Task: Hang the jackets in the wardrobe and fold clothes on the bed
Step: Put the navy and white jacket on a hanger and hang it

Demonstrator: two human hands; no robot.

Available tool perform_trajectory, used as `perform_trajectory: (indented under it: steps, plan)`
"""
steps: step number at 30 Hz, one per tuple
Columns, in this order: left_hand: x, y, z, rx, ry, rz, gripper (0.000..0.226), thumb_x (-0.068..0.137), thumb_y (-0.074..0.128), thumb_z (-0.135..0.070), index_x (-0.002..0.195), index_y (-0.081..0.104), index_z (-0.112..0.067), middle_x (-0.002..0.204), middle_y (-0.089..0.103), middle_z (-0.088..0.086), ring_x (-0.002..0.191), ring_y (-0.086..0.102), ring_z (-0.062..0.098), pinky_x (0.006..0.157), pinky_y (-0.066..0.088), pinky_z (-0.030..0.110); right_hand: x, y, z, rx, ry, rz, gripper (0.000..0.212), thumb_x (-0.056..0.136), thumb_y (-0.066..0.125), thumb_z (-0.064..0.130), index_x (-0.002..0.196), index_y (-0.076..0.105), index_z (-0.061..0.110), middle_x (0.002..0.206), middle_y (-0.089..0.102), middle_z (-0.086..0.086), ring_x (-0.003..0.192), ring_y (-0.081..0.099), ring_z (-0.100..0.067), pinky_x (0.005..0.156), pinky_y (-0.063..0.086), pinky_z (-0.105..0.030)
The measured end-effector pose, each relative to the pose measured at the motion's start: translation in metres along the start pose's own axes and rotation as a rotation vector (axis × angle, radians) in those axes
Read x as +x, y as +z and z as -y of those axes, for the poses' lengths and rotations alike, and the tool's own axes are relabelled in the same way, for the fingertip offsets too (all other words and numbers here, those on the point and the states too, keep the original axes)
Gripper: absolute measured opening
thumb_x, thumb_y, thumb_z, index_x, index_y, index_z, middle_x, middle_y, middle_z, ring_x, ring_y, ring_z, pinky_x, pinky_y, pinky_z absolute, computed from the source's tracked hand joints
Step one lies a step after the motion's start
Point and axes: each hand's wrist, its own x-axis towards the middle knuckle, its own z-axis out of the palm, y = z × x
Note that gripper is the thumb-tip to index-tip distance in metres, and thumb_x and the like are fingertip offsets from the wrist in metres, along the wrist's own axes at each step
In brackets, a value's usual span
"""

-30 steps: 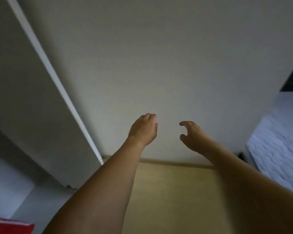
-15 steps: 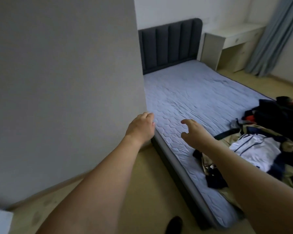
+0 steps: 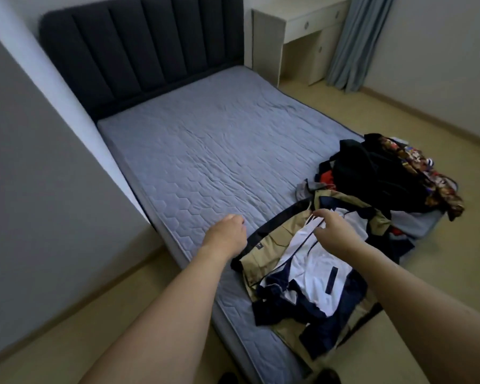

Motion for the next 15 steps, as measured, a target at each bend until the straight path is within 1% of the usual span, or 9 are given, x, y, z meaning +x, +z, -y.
perform_trajectory:
  steps: [3,5,7,9,10,11,12,13,15]
  plan:
    - [0.073,0.039,-0.066,-0.162,-0.092,0.010,0.031,0.098,0.041,-0.023,0.122,0.058,-0.013,0.126,0.058,0.012,0.113,0.054,0.030,0.092,0.044,0.035,0.067,-0.029,-0.071,0.100,0.081,-0.002,0.052,0.089,0.044,0.009,0.141,0.043,0.017,0.136,0.052,-0.010,0.089,0.061,-0.022,0.063,0.046,-0.029]
    - [0.126,0.075,-0.107,-0.242,-0.152,0.036,0.030,0.096,0.043,-0.025,0.120,0.060,-0.017,0.122,0.062,0.009,0.110,0.057,0.028,0.089,0.047,0.034,0.117,-0.041,-0.125,0.182,0.181,-0.002,0.051,0.090,0.044,0.012,0.141,0.042,0.018,0.126,0.060,-0.011,0.099,0.063,-0.028,0.072,0.053,-0.038]
    - [0.180,0.118,-0.141,-0.286,-0.178,0.094,0.029,0.093,0.045,-0.026,0.117,0.061,-0.021,0.118,0.064,0.005,0.106,0.058,0.026,0.078,0.049,0.033,0.170,-0.044,-0.181,0.268,0.299,0.001,0.047,0.090,0.045,0.014,0.137,0.046,0.012,0.114,0.064,-0.014,0.095,0.063,-0.030,0.076,0.052,-0.040]
    - [0.240,0.168,-0.166,-0.295,-0.189,0.146,0.027,0.090,0.045,-0.026,0.112,0.062,-0.024,0.115,0.064,0.002,0.102,0.059,0.024,0.073,0.045,0.029,0.224,-0.036,-0.237,0.383,0.434,0.012,0.027,0.089,0.048,0.013,0.113,0.056,0.005,0.097,0.062,-0.015,0.089,0.061,-0.032,0.074,0.049,-0.040]
    - [0.271,0.194,-0.176,-0.300,-0.189,0.171,0.026,0.090,0.045,-0.026,0.109,0.062,-0.024,0.113,0.064,0.002,0.100,0.059,0.023,0.076,0.046,0.030,0.251,-0.027,-0.266,0.414,0.485,0.032,0.007,0.087,0.049,0.011,0.091,0.054,0.009,0.078,0.055,-0.010,0.072,0.057,-0.028,0.063,0.042,-0.036]
    - [0.302,0.221,-0.185,-0.313,-0.199,0.195,0.024,0.090,0.046,-0.026,0.107,0.062,-0.023,0.110,0.064,0.001,0.097,0.059,0.023,0.080,0.049,0.032,0.279,-0.015,-0.293,0.442,0.536,0.054,0.013,0.085,0.048,0.008,0.074,0.044,0.014,0.065,0.040,-0.004,0.056,0.043,-0.022,0.056,0.030,-0.034]
    - [0.331,0.248,-0.192,-0.330,-0.213,0.216,0.022,0.090,0.046,-0.026,0.105,0.062,-0.022,0.108,0.064,0.001,0.095,0.060,0.023,0.083,0.051,0.034,0.305,-0.002,-0.318,0.455,0.569,0.076,0.023,0.084,0.048,0.007,0.067,0.034,0.017,0.062,0.030,-0.002,0.053,0.029,-0.018,0.055,0.022,-0.033]
    - [0.359,0.274,-0.198,-0.350,-0.226,0.228,0.020,0.090,0.047,-0.025,0.105,0.061,-0.022,0.107,0.063,0.001,0.095,0.060,0.023,0.084,0.052,0.036,0.329,0.011,-0.340,0.519,0.612,0.091,0.028,0.084,0.049,0.008,0.065,0.030,0.017,0.062,0.028,-0.002,0.055,0.025,-0.017,0.055,0.019,-0.032]
    - [0.406,0.325,-0.205,-0.418,-0.277,0.226,0.020,0.088,0.050,-0.020,0.106,0.058,-0.021,0.111,0.062,0.002,0.097,0.061,0.025,0.081,0.051,0.037,0.370,0.044,-0.381,0.644,0.717,0.106,0.026,0.088,0.054,0.019,0.069,0.037,0.015,0.069,0.038,-0.004,0.062,0.035,-0.018,0.056,0.028,-0.031]
